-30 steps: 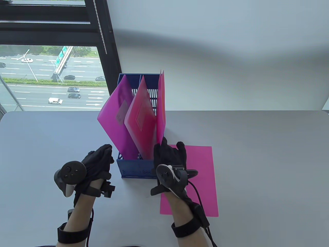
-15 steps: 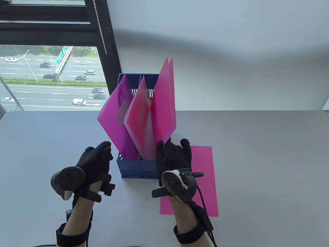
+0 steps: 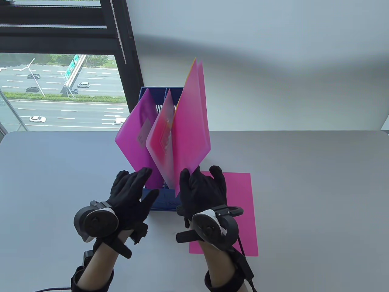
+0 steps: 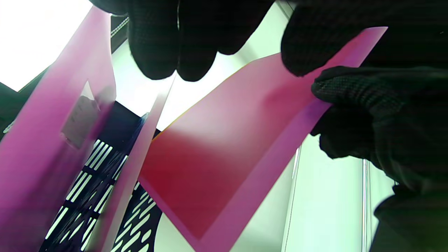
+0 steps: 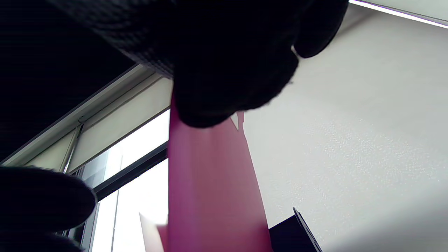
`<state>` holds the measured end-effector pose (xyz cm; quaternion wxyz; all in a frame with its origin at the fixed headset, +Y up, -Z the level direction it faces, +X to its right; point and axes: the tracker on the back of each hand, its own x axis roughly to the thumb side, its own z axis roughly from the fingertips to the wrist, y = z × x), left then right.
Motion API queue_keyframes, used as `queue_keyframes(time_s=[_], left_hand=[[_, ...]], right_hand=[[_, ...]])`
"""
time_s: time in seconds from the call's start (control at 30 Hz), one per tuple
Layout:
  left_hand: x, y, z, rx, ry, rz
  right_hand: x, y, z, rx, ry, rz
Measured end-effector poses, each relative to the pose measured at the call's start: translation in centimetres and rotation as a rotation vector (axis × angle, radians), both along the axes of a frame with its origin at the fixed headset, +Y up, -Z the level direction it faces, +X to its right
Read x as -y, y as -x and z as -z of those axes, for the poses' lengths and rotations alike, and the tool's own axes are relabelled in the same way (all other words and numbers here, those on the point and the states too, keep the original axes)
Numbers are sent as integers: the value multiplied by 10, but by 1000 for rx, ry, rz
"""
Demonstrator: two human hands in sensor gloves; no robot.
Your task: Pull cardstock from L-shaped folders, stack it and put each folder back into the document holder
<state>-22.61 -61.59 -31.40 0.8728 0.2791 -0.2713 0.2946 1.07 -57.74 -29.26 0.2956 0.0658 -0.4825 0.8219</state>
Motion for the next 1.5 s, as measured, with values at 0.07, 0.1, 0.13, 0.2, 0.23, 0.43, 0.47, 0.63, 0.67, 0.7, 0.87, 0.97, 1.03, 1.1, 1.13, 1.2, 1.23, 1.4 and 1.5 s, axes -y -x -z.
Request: queue_keyframes(time_s=[0.07,0.1,0.13,0.2,0.23,0.43,0.47,0.63,0.67,0.7,0.87,0.97,1.03,1.1,1.13,1.2,1.23,1.4,1.5], left_hand=[[2,-10,-2,15,3,34],[3,-13,-2,21,7,50],[4,-17,-3,24,14,71],[7,-23,-4,17,11,95],[8,-26,-4,7,7,104],[11,-33,-7,-101,-36,149],[12,-33,-7,-106,-37,148],[11,-32,-8,-134,-69,130],[10,-30,-8,-140,-73,123],[10,-29,-8,-139,-72,117],[6,-12,-1,-85,-36,4],[2,9,7,-24,32,-103],[2,26,17,88,115,-204],[3,37,22,160,157,-277],[3,45,26,199,176,-306],[3,57,30,244,211,-330],[3,64,32,278,231,-339],[5,81,40,406,293,-423],[8,83,44,505,341,-465]], right_hand=[[-2,2,-2,-23,3,14],[-2,2,-3,-36,6,22],[-3,3,-5,-51,11,32],[-4,5,-7,-74,13,43],[-4,6,-8,-93,18,51],[-1,16,-11,-213,72,101],[-1,18,-11,-231,82,106],[1,24,-12,-264,100,73],[1,25,-12,-268,100,70],[1,25,-12,-276,104,72],[-2,20,-12,-312,112,70],[-4,10,-10,-319,117,110],[-6,0,-6,-322,131,142],[-7,-10,-2,-326,166,158],[-7,-17,3,-346,195,169],[-4,-29,13,-399,255,199],[-1,-36,19,-431,283,241],[12,-61,34,-442,328,390],[18,-72,41,-450,357,445]])
